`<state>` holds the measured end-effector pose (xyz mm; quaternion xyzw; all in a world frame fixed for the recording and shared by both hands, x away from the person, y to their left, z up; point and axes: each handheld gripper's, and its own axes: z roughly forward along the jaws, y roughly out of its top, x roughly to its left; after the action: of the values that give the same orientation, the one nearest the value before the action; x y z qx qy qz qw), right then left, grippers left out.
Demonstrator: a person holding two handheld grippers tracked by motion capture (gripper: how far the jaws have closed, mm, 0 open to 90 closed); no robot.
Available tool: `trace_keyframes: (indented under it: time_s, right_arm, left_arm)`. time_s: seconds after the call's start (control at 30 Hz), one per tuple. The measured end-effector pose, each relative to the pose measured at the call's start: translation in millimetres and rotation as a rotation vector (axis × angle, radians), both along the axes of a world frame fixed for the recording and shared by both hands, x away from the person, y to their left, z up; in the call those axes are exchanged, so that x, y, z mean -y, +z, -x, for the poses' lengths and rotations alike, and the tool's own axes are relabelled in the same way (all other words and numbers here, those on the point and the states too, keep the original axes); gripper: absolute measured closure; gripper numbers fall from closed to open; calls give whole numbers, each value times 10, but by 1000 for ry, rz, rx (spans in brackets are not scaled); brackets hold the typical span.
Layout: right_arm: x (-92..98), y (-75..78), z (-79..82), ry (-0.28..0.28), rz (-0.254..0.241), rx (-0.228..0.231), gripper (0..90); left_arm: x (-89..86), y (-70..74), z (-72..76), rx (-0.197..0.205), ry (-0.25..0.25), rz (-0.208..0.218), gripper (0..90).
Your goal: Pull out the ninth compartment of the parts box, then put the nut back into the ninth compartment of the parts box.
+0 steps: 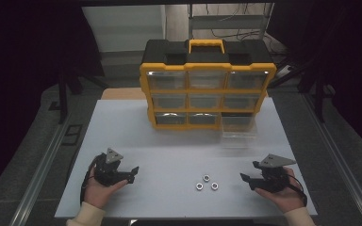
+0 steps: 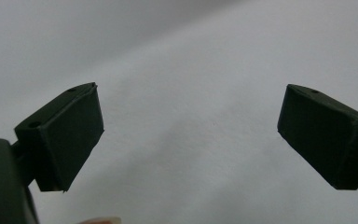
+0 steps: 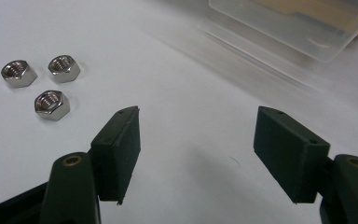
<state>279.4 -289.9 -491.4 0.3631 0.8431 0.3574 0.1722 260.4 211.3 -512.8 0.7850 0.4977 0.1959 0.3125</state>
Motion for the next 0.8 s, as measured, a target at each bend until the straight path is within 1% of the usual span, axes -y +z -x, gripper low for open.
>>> trace_keyframes:
  time_s: [0.1,0.27,0.37,0.47,0.7,0.8]
  right_arm:
    - [-4,5,-1,0,-9,-4,322]
    - [5,13,-6,3,-12,-2,319]
    - [-4,22,-4,7,-17,-9,316]
    - [-26,29,-6,23,-20,-15,312]
    - [-102,68,-15,59,0,-16,305]
    - [-128,88,-12,81,-4,-19,302]
  left_arm:
    - [0,-2,0,0,0,-1,72]
    - [-1,3,1,1,-1,0,72]
    - [0,6,1,2,-1,0,72]
    - [-2,7,2,3,0,1,72]
    - [-3,6,1,3,0,1,72]
    - [-5,7,0,3,0,3,72]
